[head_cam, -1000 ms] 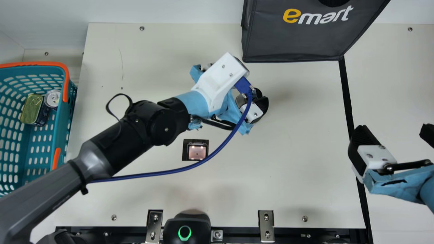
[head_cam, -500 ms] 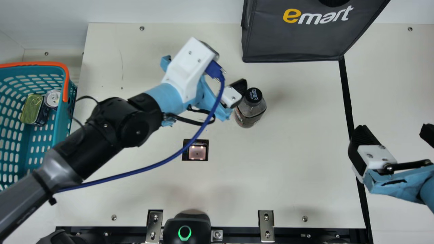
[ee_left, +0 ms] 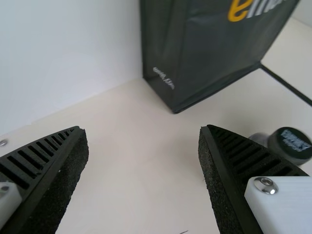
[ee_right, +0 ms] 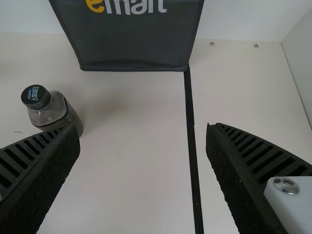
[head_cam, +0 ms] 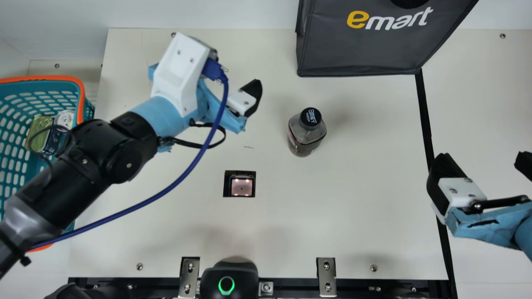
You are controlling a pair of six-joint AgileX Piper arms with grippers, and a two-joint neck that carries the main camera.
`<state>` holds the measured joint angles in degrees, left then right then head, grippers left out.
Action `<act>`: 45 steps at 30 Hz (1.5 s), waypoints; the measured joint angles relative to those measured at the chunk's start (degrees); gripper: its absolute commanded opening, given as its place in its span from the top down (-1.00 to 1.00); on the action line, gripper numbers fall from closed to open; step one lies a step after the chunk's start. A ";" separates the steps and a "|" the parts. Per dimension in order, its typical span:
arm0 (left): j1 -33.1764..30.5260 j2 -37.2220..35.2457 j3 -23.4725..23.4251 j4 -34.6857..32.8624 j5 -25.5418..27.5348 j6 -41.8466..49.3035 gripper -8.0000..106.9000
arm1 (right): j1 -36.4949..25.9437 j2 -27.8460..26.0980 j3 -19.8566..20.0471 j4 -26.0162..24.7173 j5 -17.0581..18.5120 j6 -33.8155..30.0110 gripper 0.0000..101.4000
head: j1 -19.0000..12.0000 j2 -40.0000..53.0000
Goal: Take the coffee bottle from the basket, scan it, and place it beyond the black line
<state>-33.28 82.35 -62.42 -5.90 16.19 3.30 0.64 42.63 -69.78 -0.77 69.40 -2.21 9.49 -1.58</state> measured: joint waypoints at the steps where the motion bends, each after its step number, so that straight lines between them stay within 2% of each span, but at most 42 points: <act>1: 0.34 -0.31 0.21 0.62 0.00 -0.46 -0.71 | 0.00 0.00 0.00 0.00 0.00 0.00 -0.79 | 0.00 0.00; 8: 4.13 -2.82 2.52 3.81 0.40 -3.75 -0.71 | 0.00 0.00 0.00 0.00 0.00 0.00 -0.79 | 0.00 0.00; 27: 13.66 -9.22 7.69 5.28 2.64 -4.37 -0.71 | 0.00 0.00 0.00 0.01 0.06 0.00 -0.79 | 0.00 0.00; 45: 18.58 -17.54 13.70 12.21 6.64 -11.29 -0.71 | 0.00 0.00 0.00 0.01 0.06 0.00 -0.79 | 0.00 0.00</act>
<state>-14.70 64.81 -48.72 6.31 22.83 -7.98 0.64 42.63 -69.78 -0.76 69.46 -2.21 9.49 -1.58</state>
